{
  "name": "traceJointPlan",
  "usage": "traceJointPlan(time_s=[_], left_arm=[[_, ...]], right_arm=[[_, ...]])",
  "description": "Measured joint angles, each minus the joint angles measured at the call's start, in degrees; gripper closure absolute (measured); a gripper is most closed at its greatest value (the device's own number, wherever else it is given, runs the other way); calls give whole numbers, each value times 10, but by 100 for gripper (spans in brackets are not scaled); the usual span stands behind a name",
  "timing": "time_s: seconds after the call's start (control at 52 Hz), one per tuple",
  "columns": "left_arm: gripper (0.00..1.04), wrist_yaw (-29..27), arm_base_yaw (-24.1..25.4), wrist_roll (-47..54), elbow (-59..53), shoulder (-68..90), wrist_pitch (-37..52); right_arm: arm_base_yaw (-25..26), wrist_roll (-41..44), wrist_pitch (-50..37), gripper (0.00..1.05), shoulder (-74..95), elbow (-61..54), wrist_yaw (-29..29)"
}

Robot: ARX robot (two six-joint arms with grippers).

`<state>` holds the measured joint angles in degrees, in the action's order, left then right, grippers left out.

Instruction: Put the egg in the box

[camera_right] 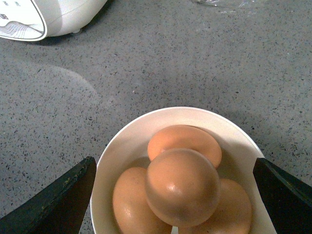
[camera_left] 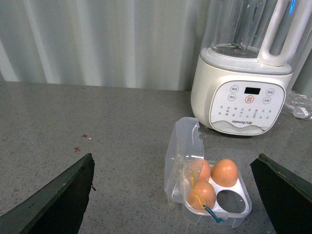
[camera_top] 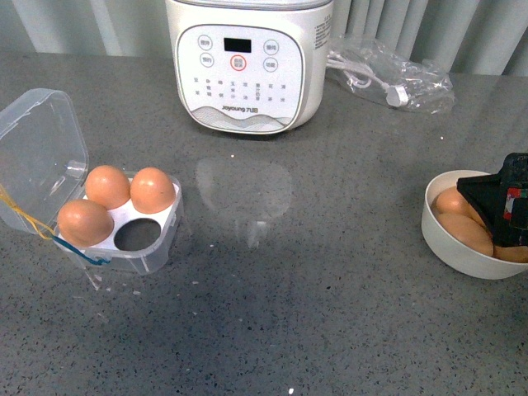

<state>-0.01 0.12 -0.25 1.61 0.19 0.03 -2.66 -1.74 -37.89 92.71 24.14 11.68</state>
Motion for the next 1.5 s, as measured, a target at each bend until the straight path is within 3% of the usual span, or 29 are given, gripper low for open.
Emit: traceJointPlan(time_s=[0.346,0.577,0.712,1.0,1.25,1.5], left_arm=[[7,0,0,0,0,0,0],[7,0,0,0,0,0,0],[7,0,0,0,0,0,0],[7,0,0,0,0,0,0],[7,0,0,0,0,0,0],[7,0,0,0,0,0,0]], right_arm=[[8,0,-4,7,25,10,9],[8,-1,-3,48,33,18,9],[5,-2,-3,62,33,18,11],[0,-1,26,64,-15,19,11],[-5,-11,85,64,-104,69,45],[-87,-10,112,65,-73,160,104]])
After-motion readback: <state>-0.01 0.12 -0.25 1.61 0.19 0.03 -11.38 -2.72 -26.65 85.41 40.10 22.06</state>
